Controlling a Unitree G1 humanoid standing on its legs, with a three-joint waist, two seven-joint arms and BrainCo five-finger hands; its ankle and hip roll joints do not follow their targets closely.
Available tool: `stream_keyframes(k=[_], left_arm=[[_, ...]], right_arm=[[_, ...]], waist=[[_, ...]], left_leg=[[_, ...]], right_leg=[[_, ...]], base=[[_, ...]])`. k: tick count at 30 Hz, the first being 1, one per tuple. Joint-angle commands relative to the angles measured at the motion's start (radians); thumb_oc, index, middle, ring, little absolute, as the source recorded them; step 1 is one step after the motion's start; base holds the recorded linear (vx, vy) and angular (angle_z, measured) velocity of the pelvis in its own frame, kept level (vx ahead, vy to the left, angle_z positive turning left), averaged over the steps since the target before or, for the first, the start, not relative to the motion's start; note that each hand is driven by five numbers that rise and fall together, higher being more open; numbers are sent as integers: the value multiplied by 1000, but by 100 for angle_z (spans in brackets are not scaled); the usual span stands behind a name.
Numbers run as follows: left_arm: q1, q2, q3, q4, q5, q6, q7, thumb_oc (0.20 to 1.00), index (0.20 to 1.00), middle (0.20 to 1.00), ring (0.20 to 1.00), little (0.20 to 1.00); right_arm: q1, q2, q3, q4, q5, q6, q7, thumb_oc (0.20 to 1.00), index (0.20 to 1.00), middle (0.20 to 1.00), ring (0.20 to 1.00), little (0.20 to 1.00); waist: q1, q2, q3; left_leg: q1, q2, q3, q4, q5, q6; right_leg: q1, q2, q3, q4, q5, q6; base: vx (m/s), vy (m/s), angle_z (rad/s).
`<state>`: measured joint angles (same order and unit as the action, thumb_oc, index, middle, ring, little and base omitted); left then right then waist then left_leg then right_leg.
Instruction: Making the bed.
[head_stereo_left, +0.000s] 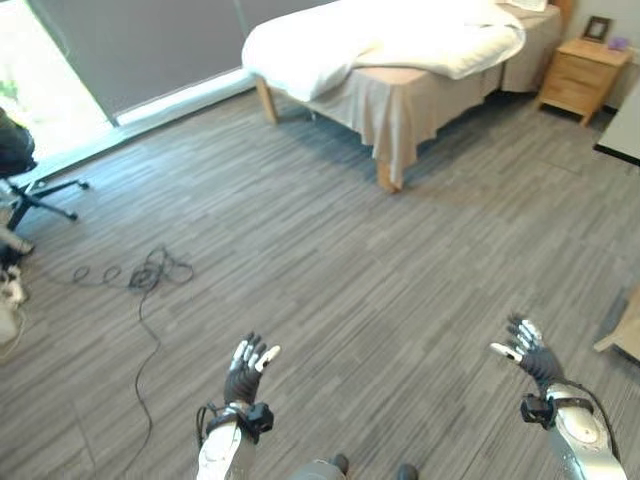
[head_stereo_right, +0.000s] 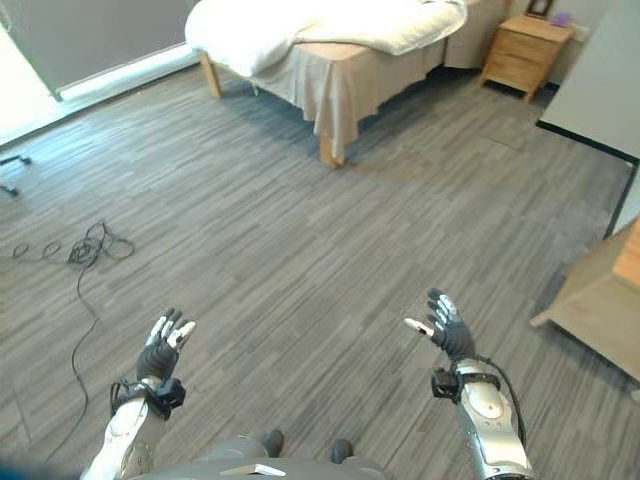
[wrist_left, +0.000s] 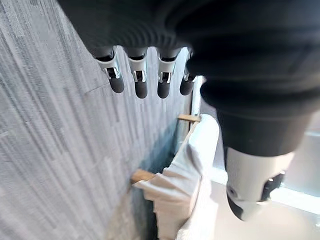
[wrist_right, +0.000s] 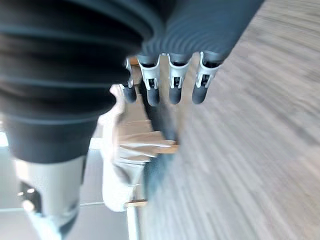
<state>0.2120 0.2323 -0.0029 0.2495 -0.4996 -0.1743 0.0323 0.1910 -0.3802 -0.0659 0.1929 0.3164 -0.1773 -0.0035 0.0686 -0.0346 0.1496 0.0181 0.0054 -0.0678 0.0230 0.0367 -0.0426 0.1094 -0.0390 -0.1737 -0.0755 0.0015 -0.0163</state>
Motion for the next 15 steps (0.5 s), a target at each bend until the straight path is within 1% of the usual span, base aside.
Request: stream_keyframes(k=[1,2,3,5,7,8,10,12,14,15], left_arm=[[-84,71,43,-67,30,-63,22,1000,1000,1000,1000,1000],[-84,72,43,-68,30,-63,22,1000,1000,1000,1000,1000],[-105,76,46,-62,32,-58,32,1000,1000,1000,1000,1000],[-113,77,49,-66,34,-59,33,1000,1000,1000,1000,1000],[-118,77,45,-69,33,-59,32,1000,1000,1000,1000,1000],[-132,79,27,-62,31,-57,31,1000,1000,1000,1000,1000],[-132,86,16,-74,50,-52,29,1000,1000,1000,1000,1000],[-121,92,22,-95,56,-54,26,1000,1000,1000,1000,1000],[-117,97,29,-98,63,-55,29,1000,1000,1000,1000,1000],[-124,99,39,-97,61,-59,45,1000,1000,1000,1000,1000]], right_arm=[[-18,19,-17,-55,28,-58,-38,1000,1000,1000,1000,1000],[-17,20,-16,-56,28,-57,-38,1000,1000,1000,1000,1000],[-6,38,-12,-51,42,-54,-26,1000,1000,1000,1000,1000],[4,49,-11,-52,58,-49,-19,1000,1000,1000,1000,1000],[6,56,-8,-55,67,-47,-17,1000,1000,1000,1000,1000],[2,66,0,-38,87,-46,-16,1000,1000,1000,1000,1000],[-14,78,20,-23,107,-41,-18,1000,1000,1000,1000,1000],[-34,91,45,-14,143,-39,-1,1000,1000,1000,1000,1000],[-46,95,61,-11,155,-39,10,1000,1000,1000,1000,1000],[-74,97,90,-9,181,-35,14,1000,1000,1000,1000,1000]], waist=[[-22,-17,-43],[-22,-17,-43],[-36,-21,-51],[-47,-20,-49],[-54,-19,-46],[-64,-17,-40],[-68,-14,-31],[-62,-13,-27],[-57,-15,-26],[-50,-17,-19]], left_leg=[[5,29,81,-59,14,-10],[7,29,81,-62,15,-10],[22,38,135,-81,17,-8],[23,44,158,-77,15,-11],[22,44,158,-71,11,-11],[23,38,166,-63,-5,-2],[20,26,175,-47,-25,12],[16,18,179,-47,-32,21],[18,16,188,-52,-36,25],[13,10,200,-56,-40,34]], right_leg=[[23,-57,53,-12,9,121],[23,-57,53,-12,8,121],[24,-67,39,-12,12,130],[22,-78,34,-12,12,134],[19,-83,33,-11,13,135],[13,-93,45,-5,17,141],[-1,-107,75,12,19,146],[-17,-112,102,20,20,151],[-24,-117,113,23,21,155],[-49,-126,124,45,21,164]], base=[[18,26,60],[32,64,37],[22,83,2],[13,91,7],[13,112,12],[35,198,-10],[45,187,-32],[41,125,-37],[45,116,-49],[45,157,-36]])
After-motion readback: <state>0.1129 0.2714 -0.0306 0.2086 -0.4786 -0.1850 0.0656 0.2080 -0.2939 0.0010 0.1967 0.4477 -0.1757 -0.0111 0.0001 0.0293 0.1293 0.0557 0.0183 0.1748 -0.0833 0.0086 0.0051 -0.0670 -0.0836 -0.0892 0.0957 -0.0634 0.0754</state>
